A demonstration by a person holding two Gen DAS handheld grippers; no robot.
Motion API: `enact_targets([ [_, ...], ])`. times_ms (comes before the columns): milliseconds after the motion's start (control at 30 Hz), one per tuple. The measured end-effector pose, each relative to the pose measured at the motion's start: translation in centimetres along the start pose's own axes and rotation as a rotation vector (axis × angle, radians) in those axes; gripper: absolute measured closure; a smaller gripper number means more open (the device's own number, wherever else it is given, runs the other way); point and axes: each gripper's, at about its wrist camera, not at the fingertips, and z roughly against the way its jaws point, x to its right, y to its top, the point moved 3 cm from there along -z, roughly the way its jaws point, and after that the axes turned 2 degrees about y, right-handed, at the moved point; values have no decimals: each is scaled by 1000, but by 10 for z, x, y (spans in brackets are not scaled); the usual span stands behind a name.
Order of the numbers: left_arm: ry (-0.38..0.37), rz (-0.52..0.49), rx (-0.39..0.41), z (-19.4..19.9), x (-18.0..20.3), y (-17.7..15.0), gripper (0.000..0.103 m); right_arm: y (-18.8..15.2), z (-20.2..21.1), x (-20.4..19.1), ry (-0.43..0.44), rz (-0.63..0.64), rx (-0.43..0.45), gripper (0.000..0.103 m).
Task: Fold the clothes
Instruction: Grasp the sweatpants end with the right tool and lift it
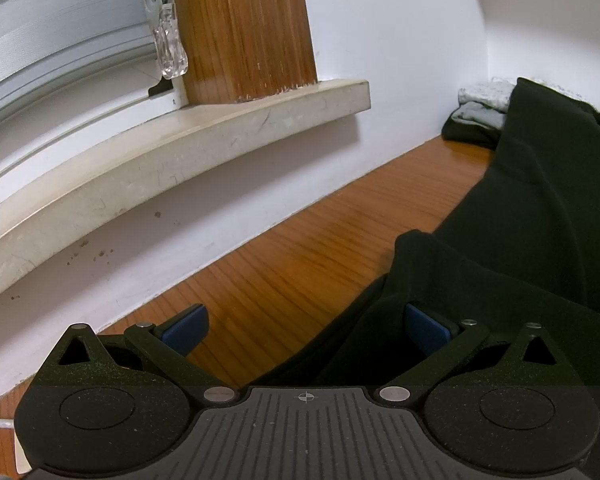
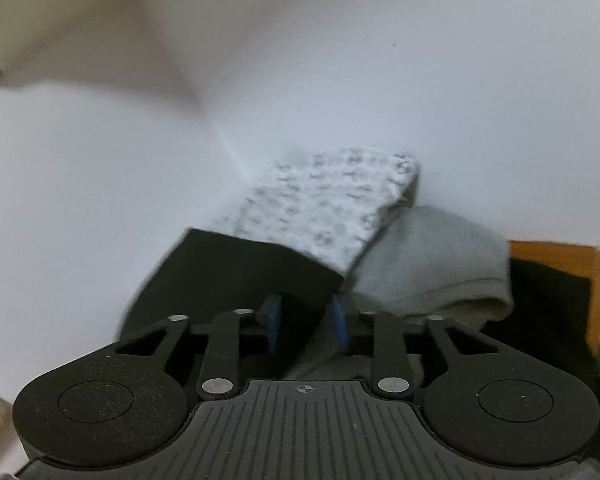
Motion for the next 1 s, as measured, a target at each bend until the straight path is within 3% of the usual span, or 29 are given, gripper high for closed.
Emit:
enact_targets([
  [233,2,-3,-1,0,0,1,0,4,14,-8,51,14,69,86],
  [300,3,-3,-2,0,0,1,0,3,13,-9,70,7,69,82],
  [400,3,-3,-2,0,0,1,0,-4,0,-6,36,-7,5,73],
  [500,3,-4,-2,0,0,1,0,-11,-10,-2,-8,-31,-31,72],
  [533,3,-3,-2,0,0,1,0,-10,-9,-1,-7,-40,-23,73],
  [600,3,-3,-2,0,0,1,0,-8,-3,-5,-6,-32,6,90],
  [633,3,-2,-3,0,0,1,0,-5,2,-10,-2,-16,28,93],
  [833,7,-7,-1,1,1,1,0,17,33,-66,113,105,82,96],
  [1000,16,-14,8,2,2,1,0,7,52,-158,261,278,34,96],
])
